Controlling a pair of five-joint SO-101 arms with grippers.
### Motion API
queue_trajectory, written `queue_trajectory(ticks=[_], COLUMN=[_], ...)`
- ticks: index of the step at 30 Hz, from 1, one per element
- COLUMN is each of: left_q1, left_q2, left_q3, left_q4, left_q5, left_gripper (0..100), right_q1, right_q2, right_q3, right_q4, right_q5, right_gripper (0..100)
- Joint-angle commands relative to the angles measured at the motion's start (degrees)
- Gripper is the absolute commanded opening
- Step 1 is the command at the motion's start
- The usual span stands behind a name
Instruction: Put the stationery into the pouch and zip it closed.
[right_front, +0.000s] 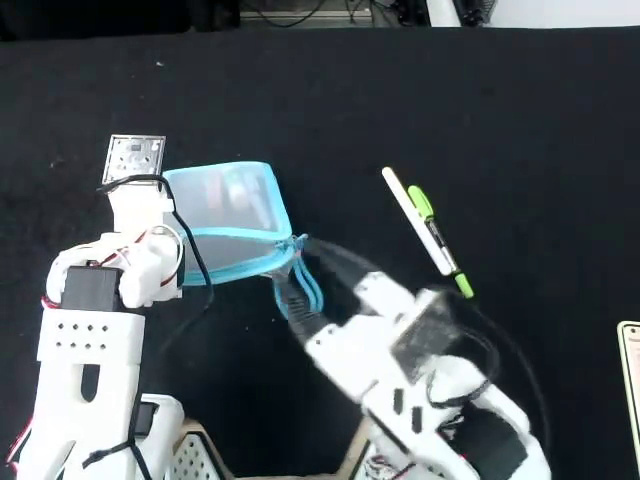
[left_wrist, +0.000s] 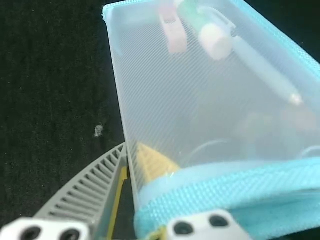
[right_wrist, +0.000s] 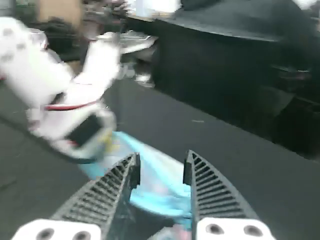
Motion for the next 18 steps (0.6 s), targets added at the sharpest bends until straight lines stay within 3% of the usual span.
queue_trajectory(ticks=[1,9,18], left_q1=[0.31,0.31,0.31], left_q2=[0.26,0.26,0.26], left_q3=[-0.84,-0.84,-0.84], left_q4=[1.14,1.14,1.14], left_q5=[0.79,0.79,0.79], left_gripper=[3,3,3], right_q1=[15.65,29.54,37.63], right_q2=[0.31,19.56,50.86], right_q3=[-2.95,-2.95,-2.95], right_q4=[-1.05,-11.43,-35.16], right_q5=[1.32,1.49,1.05], right_gripper=[13.1,13.1,13.1])
